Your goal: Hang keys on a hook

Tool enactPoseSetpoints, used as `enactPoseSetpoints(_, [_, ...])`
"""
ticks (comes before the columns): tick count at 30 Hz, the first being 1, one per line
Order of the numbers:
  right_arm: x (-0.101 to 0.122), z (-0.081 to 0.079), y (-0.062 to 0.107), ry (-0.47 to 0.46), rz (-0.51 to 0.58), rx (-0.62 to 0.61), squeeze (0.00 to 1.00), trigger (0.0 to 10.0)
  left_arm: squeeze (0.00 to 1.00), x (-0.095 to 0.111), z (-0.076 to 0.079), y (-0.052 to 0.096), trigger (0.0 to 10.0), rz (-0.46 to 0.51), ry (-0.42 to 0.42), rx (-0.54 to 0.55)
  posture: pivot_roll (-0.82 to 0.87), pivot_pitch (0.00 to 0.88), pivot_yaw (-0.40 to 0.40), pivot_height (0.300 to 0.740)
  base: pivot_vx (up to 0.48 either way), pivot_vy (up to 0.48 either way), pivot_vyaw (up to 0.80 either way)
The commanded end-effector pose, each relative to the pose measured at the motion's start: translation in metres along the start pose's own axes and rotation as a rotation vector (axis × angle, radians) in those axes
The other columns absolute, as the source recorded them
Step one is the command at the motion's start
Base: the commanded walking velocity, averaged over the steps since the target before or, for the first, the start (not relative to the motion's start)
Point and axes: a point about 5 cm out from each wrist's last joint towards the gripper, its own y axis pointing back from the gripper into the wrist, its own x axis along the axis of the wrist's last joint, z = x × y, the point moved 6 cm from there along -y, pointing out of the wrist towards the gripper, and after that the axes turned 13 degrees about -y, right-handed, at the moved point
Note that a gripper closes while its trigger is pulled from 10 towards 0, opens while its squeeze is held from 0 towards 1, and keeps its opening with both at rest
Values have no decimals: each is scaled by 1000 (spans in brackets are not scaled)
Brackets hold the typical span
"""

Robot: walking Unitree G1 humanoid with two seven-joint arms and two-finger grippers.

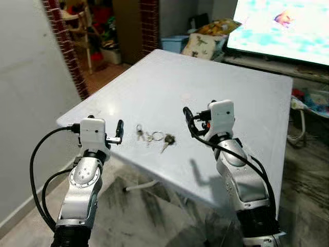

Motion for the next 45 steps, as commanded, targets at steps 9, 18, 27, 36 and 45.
enactPoseSetpoints(9, [-5,3,-2,-17,-45,-7,0,10000,0,-8,-1,5,10000,-40,-35,37,4,0,23,740,0,0,0])
enactPoseSetpoints(18, [-13,-7,1,-17,-85,45,0,10000,0,-10,1,6,10000,-60,-49,42,3,0,29,740,0,0,0])
enactPoseSetpoints(27, [-28,-7,5,12,-155,60,0,10000,0,-19,5,12,10000,-90,-100,6,12,0,32,740,0,0,0])
enactPoseSetpoints(36, [-30,-7,4,12,-166,57,0,10000,0,-18,9,11,10000,-88,-101,-15,12,0,34,740,0,0,703])
enactPoseSetpoints(45, [-36,-3,4,0,-195,37,0,10000,0,-43,32,17,10000,-202,-87,-143,16,0,31,740,0,0,81])
